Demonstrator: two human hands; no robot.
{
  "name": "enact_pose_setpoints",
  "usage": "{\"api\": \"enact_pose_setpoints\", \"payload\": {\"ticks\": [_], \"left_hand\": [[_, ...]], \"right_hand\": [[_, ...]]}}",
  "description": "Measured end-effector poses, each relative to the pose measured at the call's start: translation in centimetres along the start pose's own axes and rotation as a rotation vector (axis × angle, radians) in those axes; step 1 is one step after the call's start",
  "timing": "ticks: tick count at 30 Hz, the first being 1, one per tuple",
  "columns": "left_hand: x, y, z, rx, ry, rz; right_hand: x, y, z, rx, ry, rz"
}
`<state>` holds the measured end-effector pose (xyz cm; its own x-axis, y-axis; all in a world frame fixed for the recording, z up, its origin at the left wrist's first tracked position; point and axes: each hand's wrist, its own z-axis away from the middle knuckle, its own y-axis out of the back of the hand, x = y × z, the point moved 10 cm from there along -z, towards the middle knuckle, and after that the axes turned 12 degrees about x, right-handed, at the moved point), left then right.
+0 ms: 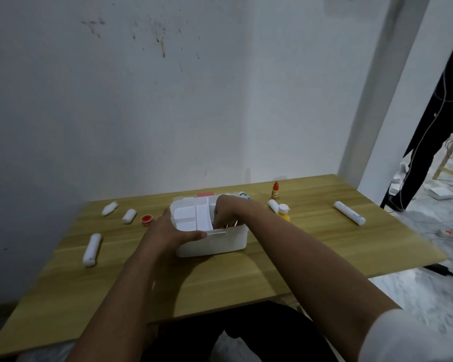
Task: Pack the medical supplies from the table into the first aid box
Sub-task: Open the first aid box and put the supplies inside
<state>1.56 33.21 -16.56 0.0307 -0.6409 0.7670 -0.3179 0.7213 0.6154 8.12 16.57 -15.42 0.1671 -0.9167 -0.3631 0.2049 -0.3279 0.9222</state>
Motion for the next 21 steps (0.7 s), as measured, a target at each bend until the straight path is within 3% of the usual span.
{"api": "enact_pose_setpoints", "payload": {"ticks": [2,4,6,8,14,21], "left_hand": [[-0.1,-0.1,-0.1,-0.004,-0.001,0.011],[-0.3,-0.3,-0.2,-0.017,0.01,0.038],[-0.5,-0.3,-0.2,-0.027,0.024,0.054],[-0.6,-0.2,-0.2,-0.031,0.03,0.058],[-0.5,-0.2,0.0,-0.013,0.026,0.089],[-0.6,-0.4,-0.5,0.003,0.016,0.09]], "right_hand": [[0.8,1.7,-0.5,0.027,-0.044,-0.144],[2.4,4.9,-1.5,0.205,-0.067,-0.229],[4.2,8.6,-2.1,0.464,-0.059,-0.135],[5.7,10.3,-1.9,0.581,-0.085,0.019],[9.0,5.8,-2.4,0.344,-0.201,0.26],[10.5,4.6,-3.1,0.372,-0.26,0.207]]}}
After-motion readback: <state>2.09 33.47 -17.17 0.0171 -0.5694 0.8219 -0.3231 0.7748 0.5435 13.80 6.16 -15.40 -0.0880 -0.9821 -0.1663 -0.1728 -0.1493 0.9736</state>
